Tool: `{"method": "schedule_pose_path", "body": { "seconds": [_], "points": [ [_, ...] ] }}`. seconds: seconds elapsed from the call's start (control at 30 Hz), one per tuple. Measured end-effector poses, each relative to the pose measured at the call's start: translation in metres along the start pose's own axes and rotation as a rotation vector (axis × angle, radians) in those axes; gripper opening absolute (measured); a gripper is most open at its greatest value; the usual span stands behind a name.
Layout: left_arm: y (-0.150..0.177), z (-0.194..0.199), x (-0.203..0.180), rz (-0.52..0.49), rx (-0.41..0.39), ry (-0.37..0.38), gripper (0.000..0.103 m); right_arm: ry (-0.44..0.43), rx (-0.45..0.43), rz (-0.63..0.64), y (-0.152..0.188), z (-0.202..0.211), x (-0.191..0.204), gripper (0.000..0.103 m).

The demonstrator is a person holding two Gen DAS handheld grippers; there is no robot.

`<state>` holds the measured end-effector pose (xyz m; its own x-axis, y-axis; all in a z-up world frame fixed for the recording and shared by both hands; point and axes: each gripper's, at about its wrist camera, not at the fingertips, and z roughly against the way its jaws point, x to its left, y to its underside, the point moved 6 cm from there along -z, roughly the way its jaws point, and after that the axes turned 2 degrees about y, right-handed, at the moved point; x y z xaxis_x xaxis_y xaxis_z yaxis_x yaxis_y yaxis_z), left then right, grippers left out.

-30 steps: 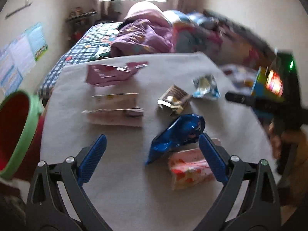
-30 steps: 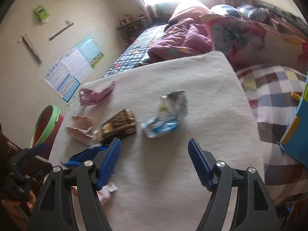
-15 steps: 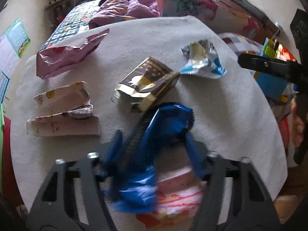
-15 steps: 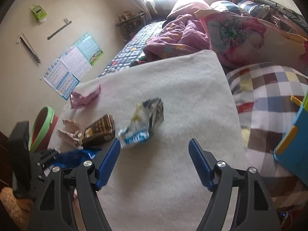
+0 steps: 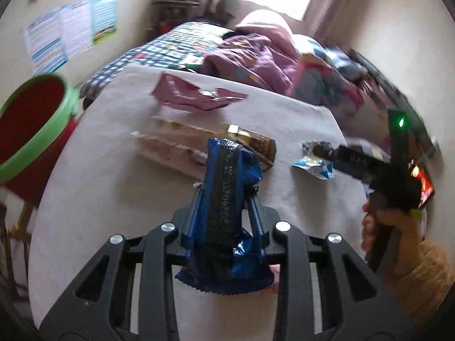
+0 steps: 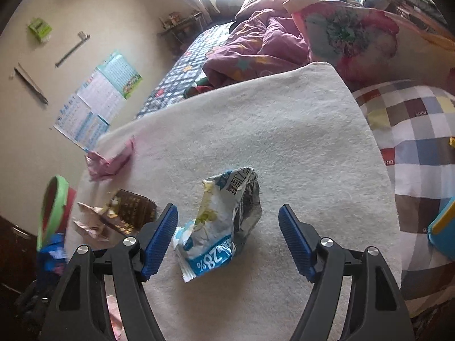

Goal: Collect trash
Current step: 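Grasp the blue wrapper with the left gripper while the right gripper grasps the white-blue wrapper, then carry the blue and white-blue wrappers over the red bucket with both grippers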

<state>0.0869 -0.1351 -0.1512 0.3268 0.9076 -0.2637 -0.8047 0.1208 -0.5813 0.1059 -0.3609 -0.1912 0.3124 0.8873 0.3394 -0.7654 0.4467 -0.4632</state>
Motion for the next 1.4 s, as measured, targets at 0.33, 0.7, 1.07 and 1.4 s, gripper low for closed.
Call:
{"method": "schedule_pose_path", "body": {
  "seconds": [0.33,0.7,1.07,1.4],
  "points": [
    [-0.008,0.028,0.023,0.034,-0.07,-0.054,0.03,-0.076,-0.052,0.016,0.009,0.032,0.02,0.025],
    [-0.018,0.054,0.052,0.057,-0.13,-0.102,0.03,-0.162,-0.085,0.129,0.035,0.067,0.083,0.025],
    [-0.016,0.071,0.082,0.057,-0.15,-0.12,0.03,-0.232,-0.111,0.191,0.05,0.087,0.139,0.025],
    [-0.026,0.085,0.125,0.043,-0.168,-0.129,0.03,-0.243,-0.116,0.222,0.06,0.078,0.194,0.025]
  ]
}}
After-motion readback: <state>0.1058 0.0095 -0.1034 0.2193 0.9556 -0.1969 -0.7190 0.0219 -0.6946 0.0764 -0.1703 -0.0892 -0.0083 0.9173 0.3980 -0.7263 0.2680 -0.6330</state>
